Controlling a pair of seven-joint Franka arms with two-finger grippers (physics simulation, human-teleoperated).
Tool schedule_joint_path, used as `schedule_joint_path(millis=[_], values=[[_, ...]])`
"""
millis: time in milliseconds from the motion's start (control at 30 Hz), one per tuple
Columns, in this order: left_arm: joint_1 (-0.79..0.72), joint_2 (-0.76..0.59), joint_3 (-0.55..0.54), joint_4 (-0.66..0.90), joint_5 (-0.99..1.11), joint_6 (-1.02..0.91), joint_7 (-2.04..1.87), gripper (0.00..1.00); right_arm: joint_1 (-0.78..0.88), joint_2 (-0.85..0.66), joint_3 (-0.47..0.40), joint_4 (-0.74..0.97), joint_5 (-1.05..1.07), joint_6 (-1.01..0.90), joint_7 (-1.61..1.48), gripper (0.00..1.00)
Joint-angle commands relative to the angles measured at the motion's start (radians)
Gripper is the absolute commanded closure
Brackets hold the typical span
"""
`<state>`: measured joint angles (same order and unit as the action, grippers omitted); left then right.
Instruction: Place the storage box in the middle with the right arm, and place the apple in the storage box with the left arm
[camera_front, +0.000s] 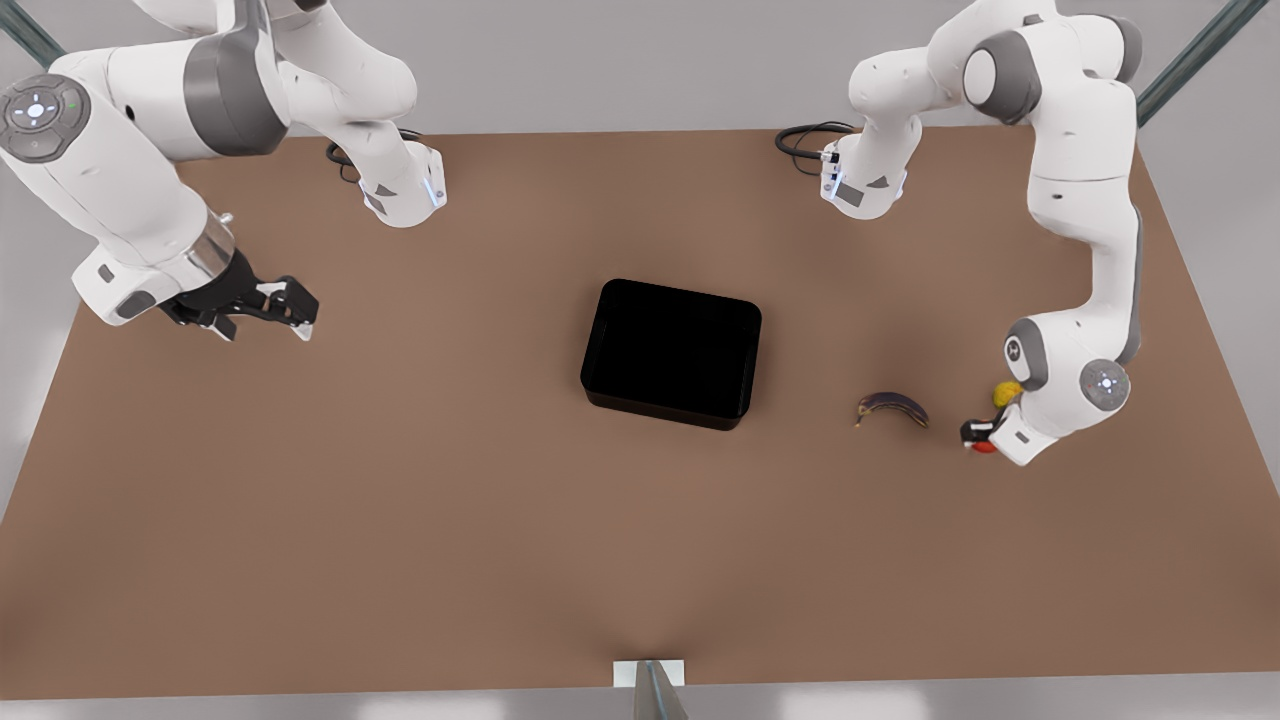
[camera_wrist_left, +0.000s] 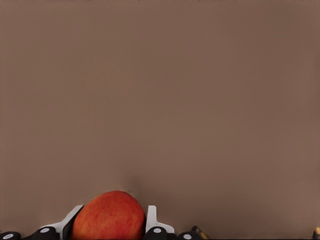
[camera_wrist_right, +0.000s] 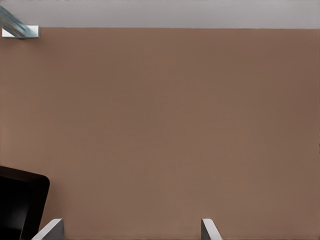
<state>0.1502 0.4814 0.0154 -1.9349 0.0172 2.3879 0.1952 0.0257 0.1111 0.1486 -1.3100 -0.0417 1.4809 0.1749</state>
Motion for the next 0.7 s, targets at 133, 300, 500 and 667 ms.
schedule_joint_path(millis=[133,300,500,667], values=[[-0.164,-0.122,0.000,-0.036,-0.097,-0.091,-0.155,0.31,0.000,-0.001,0.000,0.005,0.000,0.001,0.002,0.00],[-0.484,-0.162,0.008,0.017,-0.163,-0.180,-0.528,0.31,-0.003,0.002,-0.001,0.003,0.000,0.006,0.000,0.00],[-0.814,-0.072,0.012,0.155,-0.201,-0.153,-0.873,0.30,-0.010,0.002,-0.001,0.003,0.000,0.004,-0.002,0.00],[-1.089,-0.021,0.189,0.240,-0.336,-0.134,-0.968,0.30,-0.012,0.001,-0.001,0.003,0.000,0.001,-0.002,0.00]])
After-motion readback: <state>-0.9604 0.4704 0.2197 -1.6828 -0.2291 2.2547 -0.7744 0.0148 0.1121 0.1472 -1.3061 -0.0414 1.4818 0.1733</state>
